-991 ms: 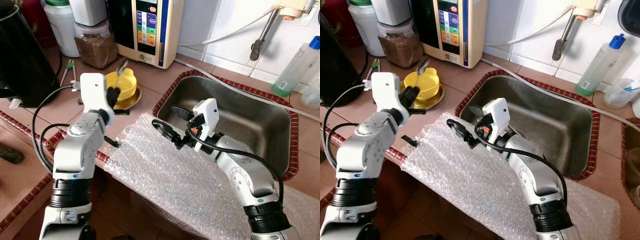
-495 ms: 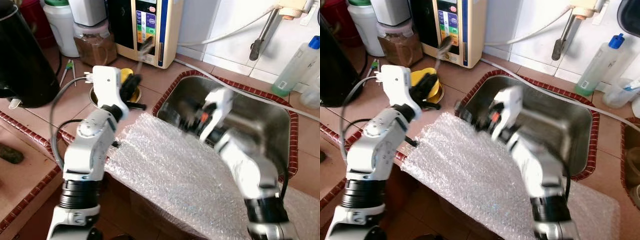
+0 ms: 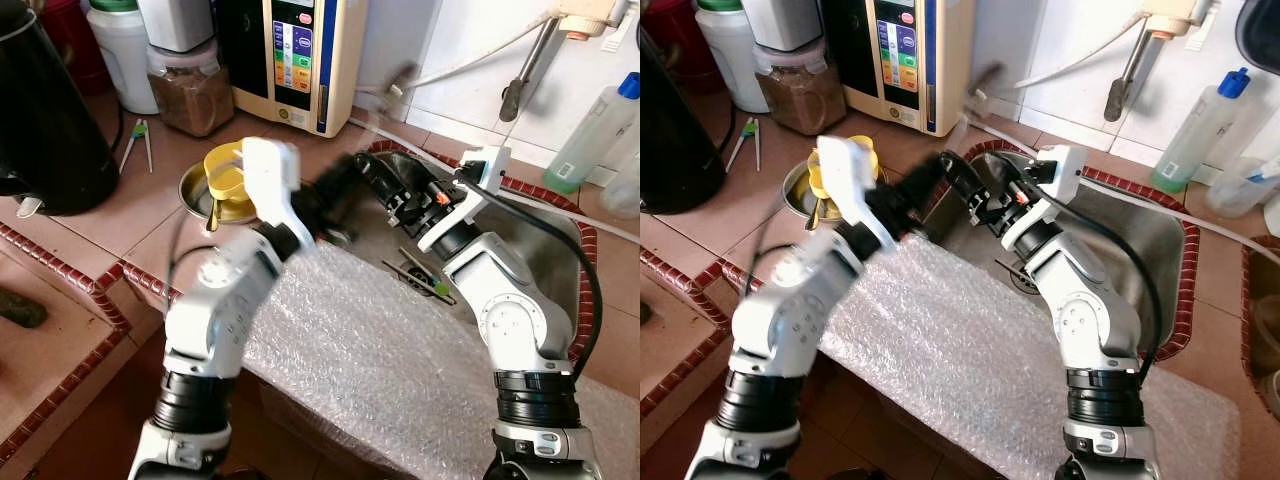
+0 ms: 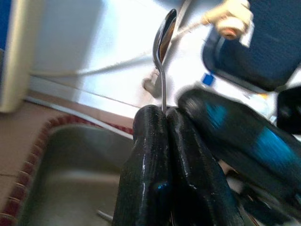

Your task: Kitchen organization

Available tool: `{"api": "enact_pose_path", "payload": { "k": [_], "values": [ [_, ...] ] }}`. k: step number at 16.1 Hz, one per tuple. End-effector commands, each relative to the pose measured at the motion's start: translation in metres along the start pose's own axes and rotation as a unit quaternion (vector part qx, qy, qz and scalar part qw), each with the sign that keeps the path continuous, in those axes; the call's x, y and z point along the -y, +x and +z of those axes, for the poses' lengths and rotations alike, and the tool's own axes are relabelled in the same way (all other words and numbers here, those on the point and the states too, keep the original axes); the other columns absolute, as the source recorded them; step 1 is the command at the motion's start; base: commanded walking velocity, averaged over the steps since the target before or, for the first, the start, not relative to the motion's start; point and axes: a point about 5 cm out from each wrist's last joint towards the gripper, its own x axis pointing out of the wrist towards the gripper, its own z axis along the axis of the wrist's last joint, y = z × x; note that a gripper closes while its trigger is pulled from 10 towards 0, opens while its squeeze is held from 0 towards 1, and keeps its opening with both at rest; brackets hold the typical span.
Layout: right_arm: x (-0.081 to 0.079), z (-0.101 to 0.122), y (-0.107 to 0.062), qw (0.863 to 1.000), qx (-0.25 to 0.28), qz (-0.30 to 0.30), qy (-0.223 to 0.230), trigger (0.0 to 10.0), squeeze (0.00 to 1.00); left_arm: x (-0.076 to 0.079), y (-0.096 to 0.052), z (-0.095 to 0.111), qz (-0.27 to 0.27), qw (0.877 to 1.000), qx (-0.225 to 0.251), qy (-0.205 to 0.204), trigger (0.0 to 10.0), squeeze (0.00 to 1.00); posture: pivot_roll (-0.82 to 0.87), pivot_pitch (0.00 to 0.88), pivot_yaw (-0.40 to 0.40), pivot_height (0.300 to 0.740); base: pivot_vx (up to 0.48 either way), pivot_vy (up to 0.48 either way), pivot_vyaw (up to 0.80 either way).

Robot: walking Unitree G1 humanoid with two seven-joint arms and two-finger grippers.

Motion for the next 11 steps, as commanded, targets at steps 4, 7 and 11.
{"api": "enact_pose_path", "payload": {
  "k": [4,7,11],
  "values": [
    [0.001,0.004,-0.001,1.0,0.003,-0.004,0.009,10.0,0.0,0.012,-0.002,-0.007,-0.041,0.999,-0.015,-0.013,0.0,0.0,-0.01,0.088,-0.052,0.74,0.0,0.0,0.0],
    [0.006,0.003,-0.002,1.0,-0.001,-0.018,0.01,0.0,0.0,0.015,-0.003,-0.006,-0.055,0.998,-0.015,-0.016,0.0,0.0,-0.01,0.091,-0.055,0.74,0.0,0.0,0.0],
    [0.012,-0.003,-0.002,0.999,-0.021,-0.037,0.007,0.0,0.0,0.014,-0.004,-0.006,-0.057,0.998,-0.017,-0.011,0.0,0.0,-0.01,0.092,-0.056,0.74,0.0,0.0,0.0]
  ]
}}
